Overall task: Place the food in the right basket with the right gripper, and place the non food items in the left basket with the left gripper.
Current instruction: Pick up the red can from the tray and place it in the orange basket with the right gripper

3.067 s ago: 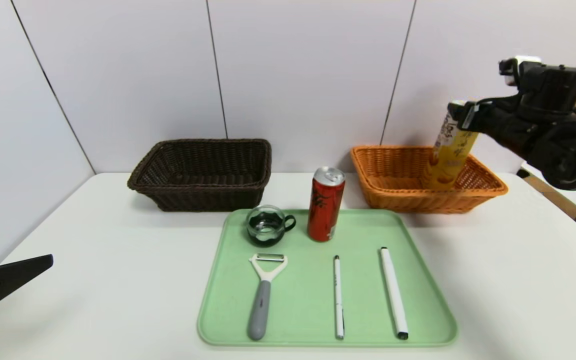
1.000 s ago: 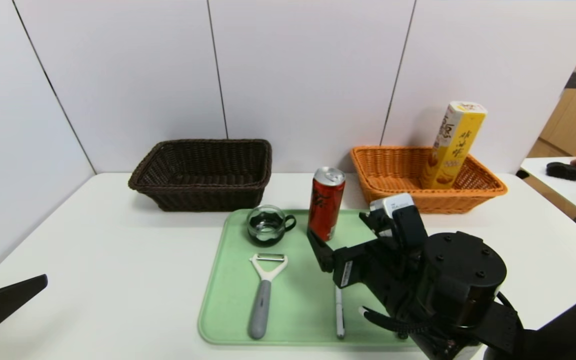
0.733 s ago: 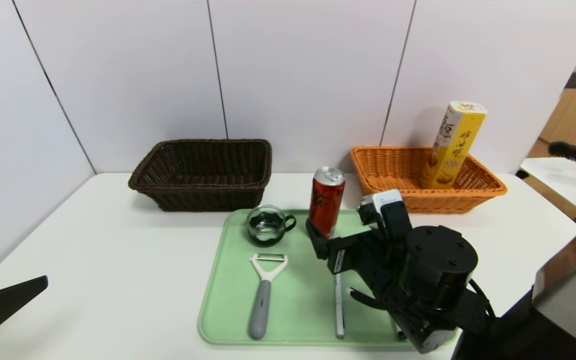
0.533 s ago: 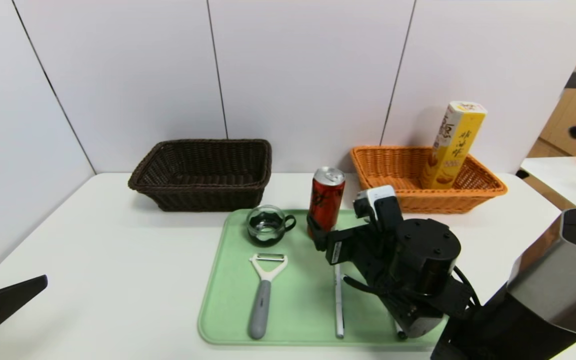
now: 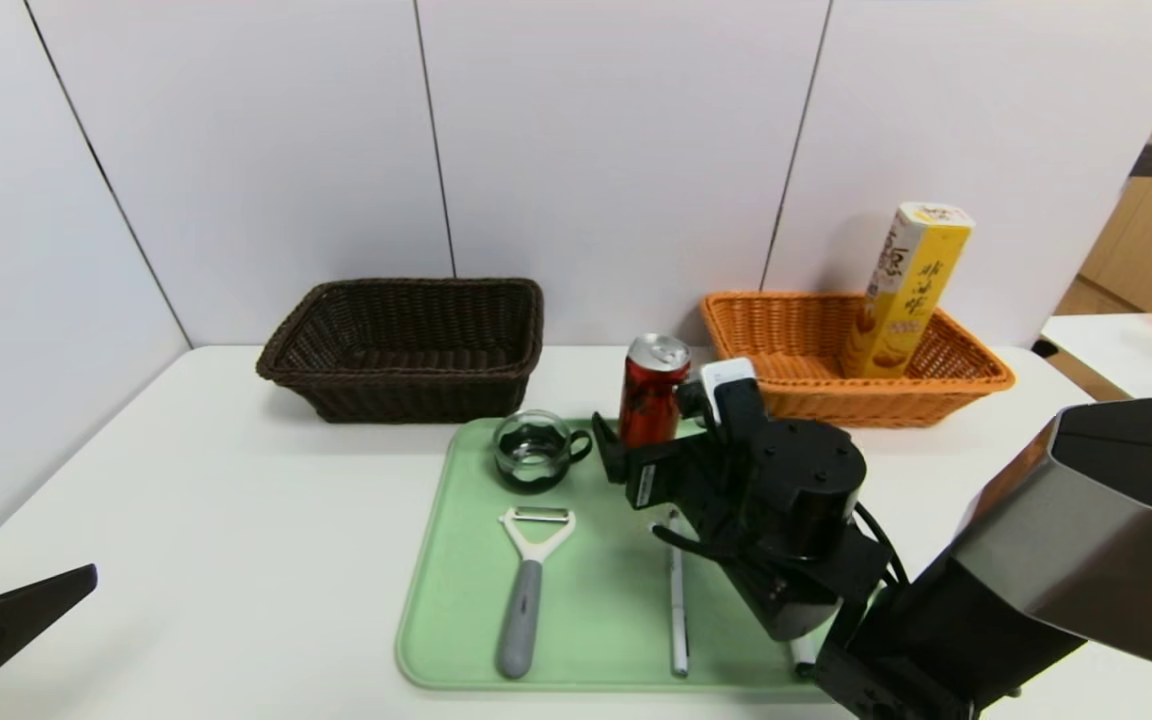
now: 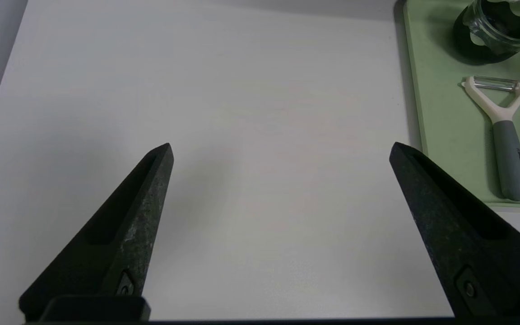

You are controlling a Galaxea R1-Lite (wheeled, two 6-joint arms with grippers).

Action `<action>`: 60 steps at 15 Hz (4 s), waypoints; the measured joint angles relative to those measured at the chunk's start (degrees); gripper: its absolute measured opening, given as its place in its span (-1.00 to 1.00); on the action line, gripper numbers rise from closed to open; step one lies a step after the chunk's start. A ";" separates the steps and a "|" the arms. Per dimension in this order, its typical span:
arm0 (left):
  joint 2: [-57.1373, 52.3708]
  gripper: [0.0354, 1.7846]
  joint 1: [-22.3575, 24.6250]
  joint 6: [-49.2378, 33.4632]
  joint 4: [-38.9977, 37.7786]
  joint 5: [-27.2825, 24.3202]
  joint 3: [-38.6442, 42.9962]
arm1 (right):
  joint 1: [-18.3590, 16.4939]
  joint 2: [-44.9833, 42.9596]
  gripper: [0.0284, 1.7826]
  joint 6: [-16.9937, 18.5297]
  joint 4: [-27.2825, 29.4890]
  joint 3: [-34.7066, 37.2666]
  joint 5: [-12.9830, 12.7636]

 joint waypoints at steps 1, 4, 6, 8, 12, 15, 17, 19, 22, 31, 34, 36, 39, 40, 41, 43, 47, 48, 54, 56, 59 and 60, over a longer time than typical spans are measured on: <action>-0.17 0.89 0.00 0.02 0.00 -0.02 0.06 | 0.00 0.18 0.90 -0.06 0.79 -1.02 -0.02; -0.96 0.89 0.00 0.02 0.11 0.06 0.41 | -0.96 1.21 0.90 -0.67 1.32 -3.83 0.00; -1.60 0.89 0.00 0.02 0.20 0.09 0.74 | -1.38 2.01 0.90 -0.78 1.29 -4.52 -0.02; -2.06 0.89 0.00 0.00 0.26 0.09 0.94 | -1.68 2.62 0.90 -0.83 1.26 -5.13 -0.07; -2.58 0.89 0.00 0.00 0.28 0.11 1.21 | -1.88 3.24 0.29 -0.96 1.32 -5.73 -0.05; -2.65 0.89 0.00 0.00 0.28 0.09 1.27 | -1.88 3.19 0.05 -0.98 1.34 -5.75 -0.02; -2.65 0.89 0.00 0.00 0.28 0.09 1.29 | -1.68 2.97 0.04 -0.96 1.38 -5.46 0.01; -2.65 0.89 0.00 0.02 0.28 0.09 1.29 | -1.35 2.30 0.04 -0.98 1.80 -5.29 0.12; -2.58 0.89 0.00 0.00 0.22 0.04 1.52 | -0.80 -1.50 0.04 -0.94 6.19 -5.71 0.23; -2.34 0.89 0.00 0.00 -0.41 0.02 2.76 | -12.96 -21.39 0.03 4.62 49.69 -28.96 6.95; -1.77 0.89 0.00 0.00 -0.62 0.04 2.32 | -21.42 -21.87 0.03 6.01 54.80 -31.56 11.56; -1.24 0.89 0.00 0.02 -1.95 0.00 2.23 | -24.95 -20.24 0.03 9.07 54.80 -31.65 12.93; -0.13 0.89 0.00 0.00 -4.29 0.09 2.12 | -27.23 -17.34 0.03 10.74 54.63 -31.61 13.73; 0.26 0.89 0.00 0.02 -4.85 0.04 2.12 | -27.82 -16.27 0.03 10.52 54.58 -31.28 13.62; 0.66 0.89 0.00 0.00 -5.34 0.02 2.10 | -28.45 -15.06 0.03 10.41 54.08 -31.09 13.48; 1.27 0.89 0.00 0.00 -5.58 -0.07 1.99 | -29.22 -12.48 0.03 10.06 50.54 -30.73 13.21; 2.15 0.89 0.00 0.02 -5.62 -0.13 1.84 | -29.88 -7.42 0.02 8.13 43.65 -30.21 13.04; 2.34 0.89 0.00 -0.01 -5.64 -0.16 1.79 | -29.94 -6.31 0.02 8.11 43.00 -30.18 13.09; 3.45 0.89 0.00 0.00 -6.67 -0.18 1.79 | -30.35 0.63 0.02 3.04 31.77 -30.18 11.67; 3.72 0.89 0.00 0.00 -6.74 -0.24 1.82 | -30.35 2.28 0.02 1.65 28.50 -30.21 10.97; 4.06 0.89 0.00 0.02 -6.74 -0.27 1.90 | -30.27 3.78 0.10 0.18 26.67 -30.21 10.97; 4.11 0.89 0.00 0.00 -6.74 -0.27 1.90 | -30.29 3.99 0.20 0.20 26.32 -30.23 10.97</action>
